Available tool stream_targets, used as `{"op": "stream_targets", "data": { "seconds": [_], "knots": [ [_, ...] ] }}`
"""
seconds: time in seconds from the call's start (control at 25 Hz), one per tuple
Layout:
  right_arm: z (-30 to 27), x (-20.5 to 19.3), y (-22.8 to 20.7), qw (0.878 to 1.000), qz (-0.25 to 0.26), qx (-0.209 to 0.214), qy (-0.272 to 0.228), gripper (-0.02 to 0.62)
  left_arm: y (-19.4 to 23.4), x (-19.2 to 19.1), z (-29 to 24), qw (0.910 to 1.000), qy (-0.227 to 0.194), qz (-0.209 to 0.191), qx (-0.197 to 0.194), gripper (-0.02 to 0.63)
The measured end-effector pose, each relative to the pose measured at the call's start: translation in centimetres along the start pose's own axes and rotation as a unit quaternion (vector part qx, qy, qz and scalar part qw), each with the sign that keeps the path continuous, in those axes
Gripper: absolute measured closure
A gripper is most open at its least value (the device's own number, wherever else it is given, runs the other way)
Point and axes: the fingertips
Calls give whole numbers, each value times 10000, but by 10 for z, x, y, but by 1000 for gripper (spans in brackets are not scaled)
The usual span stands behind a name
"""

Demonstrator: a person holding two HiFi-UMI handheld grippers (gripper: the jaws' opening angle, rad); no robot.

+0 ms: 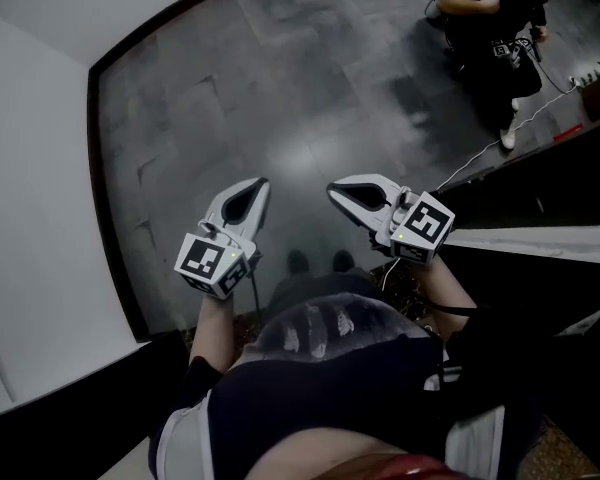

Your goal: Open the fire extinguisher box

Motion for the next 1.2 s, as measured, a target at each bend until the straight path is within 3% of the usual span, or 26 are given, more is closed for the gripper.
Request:
{"op": "stream_targets", "data": {
  "seconds": [0.2,0.36,0.6,0.8,0.96,1.2],
  "knots": [
    [-19,3,-16,9997,105,-214,67,595,22,1,-11,9998,5,-179,-127,606],
    [-26,-7,-28,9989,336,-264,176,595,48,-3,-12,9999,-54,114,29,606],
    [-80,-15,-58,9972,393,-532,343,595,131,5,-10,9991,-156,396,62,606],
    [-121,-18,-70,9957,529,-631,427,595,163,-3,-17,9982,-157,419,-401,606],
    [-143,-17,-80,9927,545,-953,504,595,175,-8,-30,9952,-93,192,-955,606],
    [-148,-21,-104,9872,665,-1308,617,595,196,-7,-55,9912,-139,331,-1276,606]
  ]
}}
Point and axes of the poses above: the fingertips, and each gripper's own axes: z backward along the fingers, y to its left, x out of its top, and after that the axes turned 11 degrees about -y, right-handed
